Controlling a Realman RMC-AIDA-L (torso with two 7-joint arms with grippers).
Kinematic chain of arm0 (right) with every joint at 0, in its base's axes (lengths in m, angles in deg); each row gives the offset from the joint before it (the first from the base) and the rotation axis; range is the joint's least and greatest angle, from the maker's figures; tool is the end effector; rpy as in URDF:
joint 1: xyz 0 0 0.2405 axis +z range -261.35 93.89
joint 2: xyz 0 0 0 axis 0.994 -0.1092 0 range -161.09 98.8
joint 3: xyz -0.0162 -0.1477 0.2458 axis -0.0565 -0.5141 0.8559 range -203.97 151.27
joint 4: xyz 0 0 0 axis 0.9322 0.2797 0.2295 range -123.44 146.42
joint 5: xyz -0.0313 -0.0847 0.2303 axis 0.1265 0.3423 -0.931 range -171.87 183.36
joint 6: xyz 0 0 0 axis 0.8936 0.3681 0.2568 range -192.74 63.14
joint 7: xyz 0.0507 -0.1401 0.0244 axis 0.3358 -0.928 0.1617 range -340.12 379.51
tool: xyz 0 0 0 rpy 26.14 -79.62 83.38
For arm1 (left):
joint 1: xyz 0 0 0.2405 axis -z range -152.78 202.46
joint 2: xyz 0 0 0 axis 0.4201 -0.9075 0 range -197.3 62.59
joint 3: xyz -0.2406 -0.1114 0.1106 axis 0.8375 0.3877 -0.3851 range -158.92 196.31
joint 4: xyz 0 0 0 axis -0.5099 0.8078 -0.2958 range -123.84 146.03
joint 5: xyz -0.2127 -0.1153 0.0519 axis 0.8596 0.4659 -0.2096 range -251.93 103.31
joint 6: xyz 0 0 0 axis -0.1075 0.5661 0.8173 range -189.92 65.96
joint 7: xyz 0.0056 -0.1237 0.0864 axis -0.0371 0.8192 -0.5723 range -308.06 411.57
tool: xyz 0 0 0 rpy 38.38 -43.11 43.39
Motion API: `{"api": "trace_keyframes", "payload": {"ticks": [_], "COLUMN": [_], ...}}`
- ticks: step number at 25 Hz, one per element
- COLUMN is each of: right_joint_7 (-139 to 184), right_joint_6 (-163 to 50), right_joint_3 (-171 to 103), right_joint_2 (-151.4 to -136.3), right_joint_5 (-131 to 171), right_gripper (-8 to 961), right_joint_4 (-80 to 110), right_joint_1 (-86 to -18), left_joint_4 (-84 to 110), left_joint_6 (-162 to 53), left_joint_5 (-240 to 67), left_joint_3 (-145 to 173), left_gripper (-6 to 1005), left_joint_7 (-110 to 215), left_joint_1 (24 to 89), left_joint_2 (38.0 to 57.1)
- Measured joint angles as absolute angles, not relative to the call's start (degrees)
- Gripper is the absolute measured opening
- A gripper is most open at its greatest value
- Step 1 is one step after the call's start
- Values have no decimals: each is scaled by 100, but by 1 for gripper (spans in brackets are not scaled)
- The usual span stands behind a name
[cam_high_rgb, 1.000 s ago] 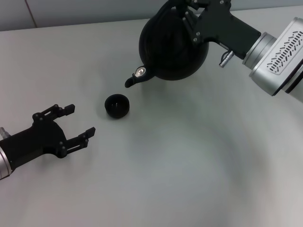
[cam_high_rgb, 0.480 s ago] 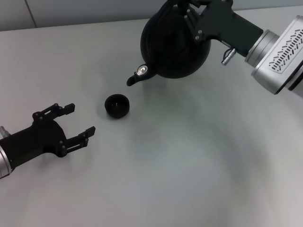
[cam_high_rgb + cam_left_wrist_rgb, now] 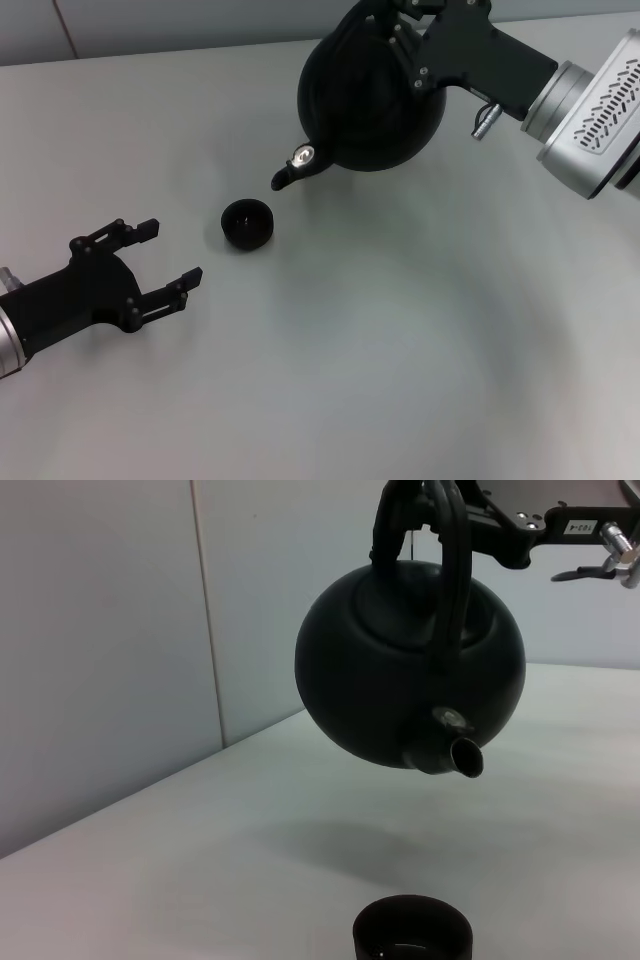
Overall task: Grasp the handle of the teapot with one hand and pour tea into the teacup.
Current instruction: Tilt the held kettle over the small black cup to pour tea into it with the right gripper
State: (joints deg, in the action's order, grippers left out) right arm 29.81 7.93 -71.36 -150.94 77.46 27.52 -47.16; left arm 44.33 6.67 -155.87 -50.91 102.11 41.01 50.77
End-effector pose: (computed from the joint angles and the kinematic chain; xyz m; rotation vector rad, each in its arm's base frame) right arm 0.2736 0.4328 -0.0433 -2.0603 -0.2748 0.6519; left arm -0.3566 0.3325 -0.0675 -2.5202 -0.3275 -0.5537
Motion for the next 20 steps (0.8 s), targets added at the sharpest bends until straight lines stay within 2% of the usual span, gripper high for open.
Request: {"api": "trace_keyframes", "payload": {"ticks": [20], "right_joint_7": [3215], "right_joint_6": [542], "right_joint_3": [-7539], "right_joint_2": [-15094], "right_joint_5": [7729], "right_gripper": [84], "right_joint_4": [3065], "right_joint_1": [-4779], "left_joint_4": [4409], "left_joint_6": [666], "left_joint_5": [-15587], "left_joint_3": [-5074], "left_gripper": [802], "left_joint_7": [10199], "left_joint_1": [4101], "left_joint_2": [5077]}}
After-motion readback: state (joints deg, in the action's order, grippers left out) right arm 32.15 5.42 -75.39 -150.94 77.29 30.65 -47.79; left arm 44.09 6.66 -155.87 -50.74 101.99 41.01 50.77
